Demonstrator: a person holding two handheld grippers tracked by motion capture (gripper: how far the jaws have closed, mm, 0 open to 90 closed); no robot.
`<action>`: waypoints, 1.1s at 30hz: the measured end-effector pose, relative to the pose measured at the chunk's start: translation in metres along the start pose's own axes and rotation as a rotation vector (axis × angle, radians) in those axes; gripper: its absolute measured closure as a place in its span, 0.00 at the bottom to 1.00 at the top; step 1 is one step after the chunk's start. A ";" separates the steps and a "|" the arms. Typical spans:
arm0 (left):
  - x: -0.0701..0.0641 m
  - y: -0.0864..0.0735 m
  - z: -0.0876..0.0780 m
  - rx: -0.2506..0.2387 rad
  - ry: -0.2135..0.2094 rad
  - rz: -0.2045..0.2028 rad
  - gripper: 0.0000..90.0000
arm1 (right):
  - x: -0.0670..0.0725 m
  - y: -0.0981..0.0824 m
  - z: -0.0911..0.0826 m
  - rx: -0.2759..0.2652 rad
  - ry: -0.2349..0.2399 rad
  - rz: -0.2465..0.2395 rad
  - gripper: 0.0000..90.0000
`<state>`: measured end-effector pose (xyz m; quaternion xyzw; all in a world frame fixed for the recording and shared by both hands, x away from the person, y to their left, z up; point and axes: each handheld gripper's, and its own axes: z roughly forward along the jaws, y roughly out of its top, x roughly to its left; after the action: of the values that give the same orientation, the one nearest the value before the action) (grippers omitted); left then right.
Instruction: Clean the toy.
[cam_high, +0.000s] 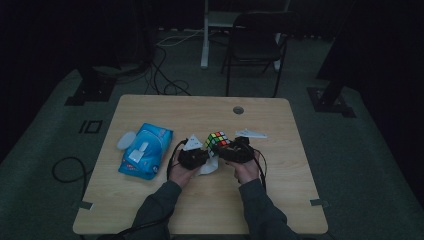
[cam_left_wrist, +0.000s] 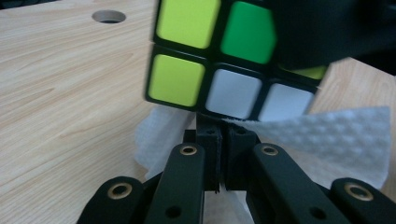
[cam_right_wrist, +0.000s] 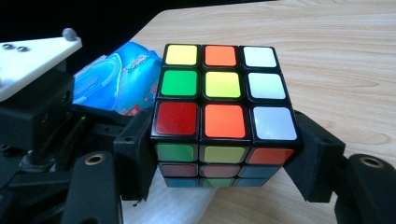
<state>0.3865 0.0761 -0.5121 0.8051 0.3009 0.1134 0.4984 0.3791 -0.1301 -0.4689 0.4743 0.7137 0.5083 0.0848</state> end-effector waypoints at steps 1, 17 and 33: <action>0.000 0.000 0.000 -0.001 0.000 0.000 0.97 | -0.001 0.000 0.000 0.000 -0.002 0.001 0.38; 0.014 -0.002 -0.003 -0.019 0.036 -0.050 0.97 | -0.002 -0.006 -0.004 0.007 -0.005 -0.003 0.38; 0.010 -0.002 0.004 0.001 0.003 -0.034 0.97 | 0.004 -0.004 0.002 0.003 0.024 0.011 0.38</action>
<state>0.3952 0.0799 -0.5168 0.7999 0.3151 0.1059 0.4996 0.3765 -0.1261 -0.4715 0.4721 0.7130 0.5134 0.0726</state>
